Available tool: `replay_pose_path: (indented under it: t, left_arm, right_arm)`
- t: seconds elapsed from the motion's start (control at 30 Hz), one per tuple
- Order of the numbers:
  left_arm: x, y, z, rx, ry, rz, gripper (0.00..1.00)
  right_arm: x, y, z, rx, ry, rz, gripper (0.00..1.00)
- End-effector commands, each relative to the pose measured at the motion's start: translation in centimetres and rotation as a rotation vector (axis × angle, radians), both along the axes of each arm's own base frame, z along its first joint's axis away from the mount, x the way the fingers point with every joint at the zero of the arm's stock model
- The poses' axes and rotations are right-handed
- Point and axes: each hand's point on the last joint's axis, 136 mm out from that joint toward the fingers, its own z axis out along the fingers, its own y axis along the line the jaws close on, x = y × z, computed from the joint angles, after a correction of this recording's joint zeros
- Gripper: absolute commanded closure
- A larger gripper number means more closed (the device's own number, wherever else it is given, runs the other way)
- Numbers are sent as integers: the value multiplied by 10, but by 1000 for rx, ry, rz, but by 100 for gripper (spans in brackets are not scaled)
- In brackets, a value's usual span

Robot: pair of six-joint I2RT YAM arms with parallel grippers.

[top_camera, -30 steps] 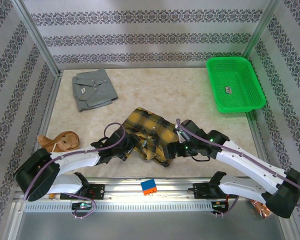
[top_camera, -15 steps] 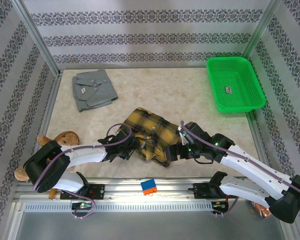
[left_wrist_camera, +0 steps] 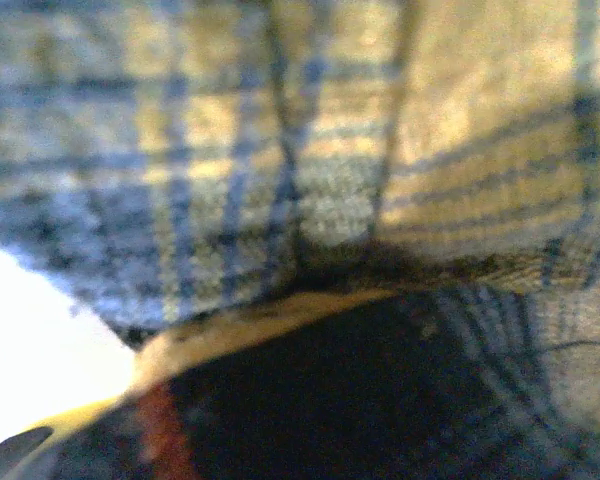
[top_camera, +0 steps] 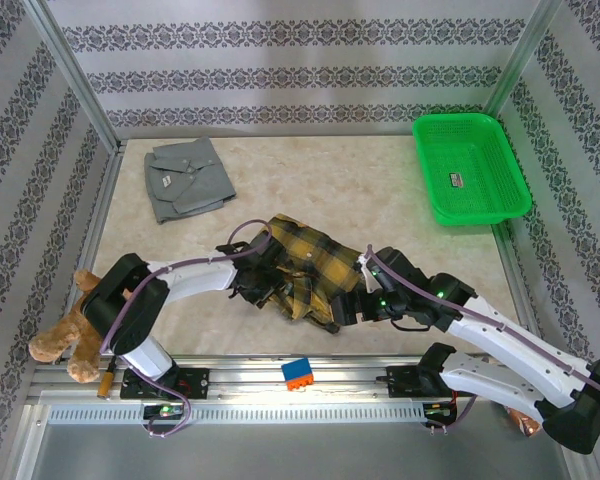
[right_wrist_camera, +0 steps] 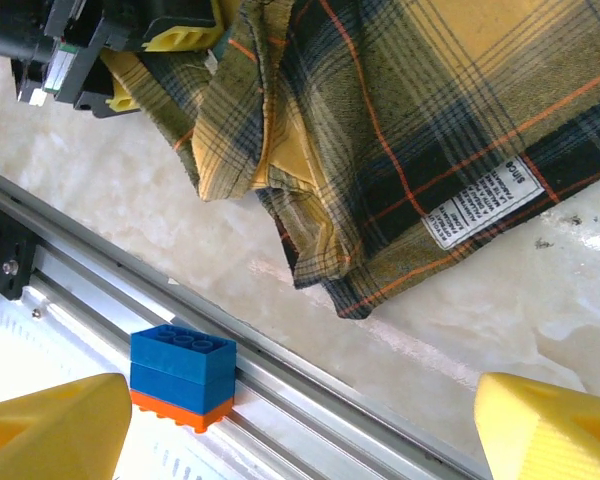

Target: Fold and stack the long sleeve shirts

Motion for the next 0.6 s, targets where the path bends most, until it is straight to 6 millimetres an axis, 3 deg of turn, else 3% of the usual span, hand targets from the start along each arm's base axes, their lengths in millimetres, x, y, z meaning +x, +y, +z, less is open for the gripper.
replay_pose_path:
  t: [0.0, 0.17, 0.27, 0.4, 0.57]
  left_arm:
    - [51, -40, -13, -100, -151, -93, 59]
    - [61, -40, -15, -36, -59, -222, 77]
    - [64, -37, -2, -7, -70, -277, 84]
    - [72, -17, 25, 100, -92, -386, 90]
    - [95, 4, 79, 208, -202, -486, 100]
  right_arm:
    - [-4, 1, 2, 40, -2, 3, 11]
    - [-10, -6, 1, 75, -16, -30, 11]
    - [-13, -11, -1, 90, -22, -45, 10]
    - [-16, -16, -2, 104, -29, -65, 9]
    - [-12, -20, 1, 91, -64, -73, 6]
